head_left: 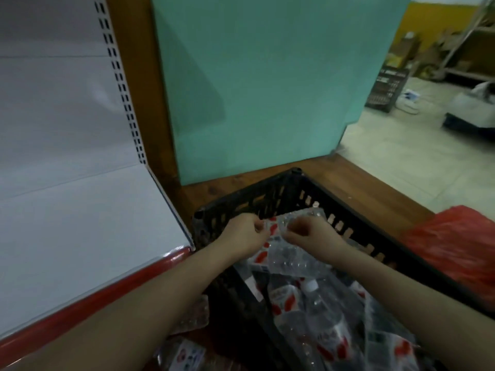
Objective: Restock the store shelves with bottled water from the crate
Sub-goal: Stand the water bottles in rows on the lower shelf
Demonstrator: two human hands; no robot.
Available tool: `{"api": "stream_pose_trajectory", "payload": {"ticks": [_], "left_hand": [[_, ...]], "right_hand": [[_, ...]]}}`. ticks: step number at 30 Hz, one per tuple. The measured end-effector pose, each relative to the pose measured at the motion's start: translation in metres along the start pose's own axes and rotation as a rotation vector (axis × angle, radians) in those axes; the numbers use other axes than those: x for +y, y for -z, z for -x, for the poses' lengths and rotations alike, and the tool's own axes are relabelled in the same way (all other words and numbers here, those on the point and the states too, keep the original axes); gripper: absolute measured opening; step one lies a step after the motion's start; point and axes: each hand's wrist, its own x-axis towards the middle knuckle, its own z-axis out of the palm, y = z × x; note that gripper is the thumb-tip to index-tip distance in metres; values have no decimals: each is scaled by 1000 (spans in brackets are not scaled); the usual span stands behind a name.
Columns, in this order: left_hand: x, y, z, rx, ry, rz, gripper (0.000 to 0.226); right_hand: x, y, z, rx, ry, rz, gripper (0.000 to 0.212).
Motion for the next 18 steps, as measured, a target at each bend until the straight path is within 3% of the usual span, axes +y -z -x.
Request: {"api": "stream_pose_trajectory", "payload": {"ticks": [4, 7, 12, 15, 18], "left_hand": [[0, -25, -8, -57, 205, 116, 28], [-1, -36, -13, -45, 300, 208, 26], [0, -38, -10, -45, 387, 424, 9], [10, -32, 0, -123, 449, 506, 21], [17, -33, 4, -317, 445, 615, 58]], "right_hand": [[31, -26, -8, -164, -11, 553, 67], [35, -42, -14, -142, 49, 764, 76], [43, -37, -11, -9, 48, 615, 59], [41, -21, 2, 70, 20, 456, 61], [32, 5, 18, 137, -31, 126, 59]]}}
